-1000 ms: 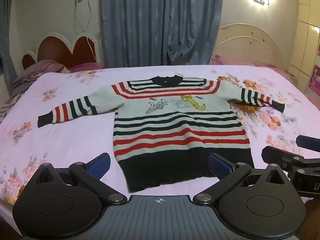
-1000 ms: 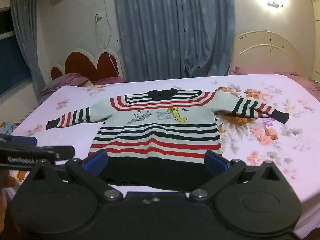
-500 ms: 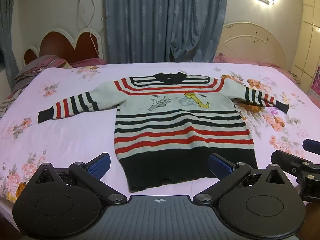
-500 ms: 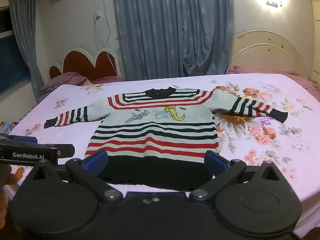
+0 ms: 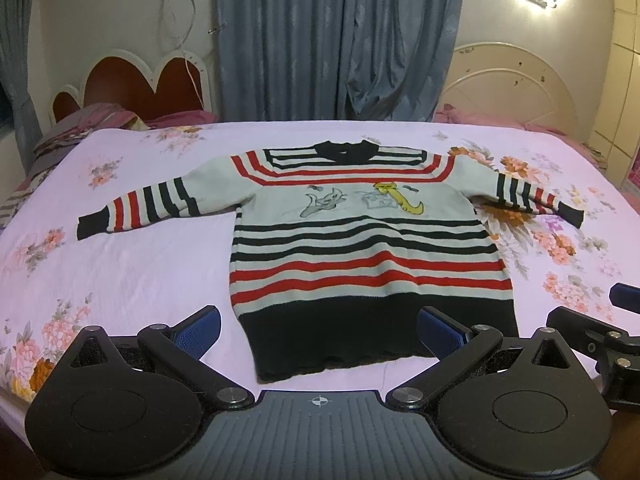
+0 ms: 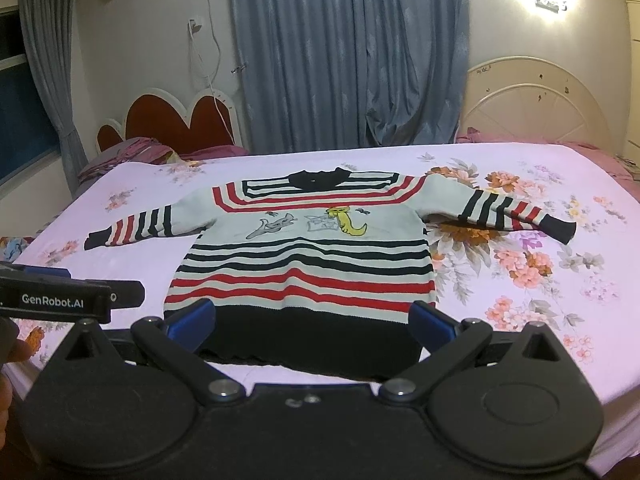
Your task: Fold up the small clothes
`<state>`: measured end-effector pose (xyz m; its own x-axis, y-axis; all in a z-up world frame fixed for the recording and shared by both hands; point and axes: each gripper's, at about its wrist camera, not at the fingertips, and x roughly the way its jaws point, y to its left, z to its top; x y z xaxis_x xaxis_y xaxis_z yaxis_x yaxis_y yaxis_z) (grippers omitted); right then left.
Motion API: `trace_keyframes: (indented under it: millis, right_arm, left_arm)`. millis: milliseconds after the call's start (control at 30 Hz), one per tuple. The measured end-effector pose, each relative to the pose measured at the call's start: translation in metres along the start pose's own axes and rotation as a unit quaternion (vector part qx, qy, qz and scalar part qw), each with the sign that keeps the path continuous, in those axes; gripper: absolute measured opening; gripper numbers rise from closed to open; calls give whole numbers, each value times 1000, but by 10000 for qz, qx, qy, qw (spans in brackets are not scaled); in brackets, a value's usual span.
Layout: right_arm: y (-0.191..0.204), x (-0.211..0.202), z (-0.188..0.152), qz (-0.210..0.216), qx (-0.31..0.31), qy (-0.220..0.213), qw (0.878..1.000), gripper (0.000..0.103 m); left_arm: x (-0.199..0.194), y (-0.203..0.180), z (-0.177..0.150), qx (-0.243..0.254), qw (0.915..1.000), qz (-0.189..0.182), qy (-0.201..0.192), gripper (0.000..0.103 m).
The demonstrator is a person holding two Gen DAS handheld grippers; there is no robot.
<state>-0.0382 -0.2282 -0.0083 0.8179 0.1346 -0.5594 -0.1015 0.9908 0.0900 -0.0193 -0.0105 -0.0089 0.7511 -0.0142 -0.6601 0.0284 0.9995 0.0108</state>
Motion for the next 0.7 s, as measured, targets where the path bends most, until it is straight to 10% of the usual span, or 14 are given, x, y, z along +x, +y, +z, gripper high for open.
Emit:
trace_keyframes:
  millis: [700]
  right_arm:
    - [-2,4,-1,-115,11,23,9999,102]
  left_arm:
    - [2,-2,2,15,10000,-8,26,103]
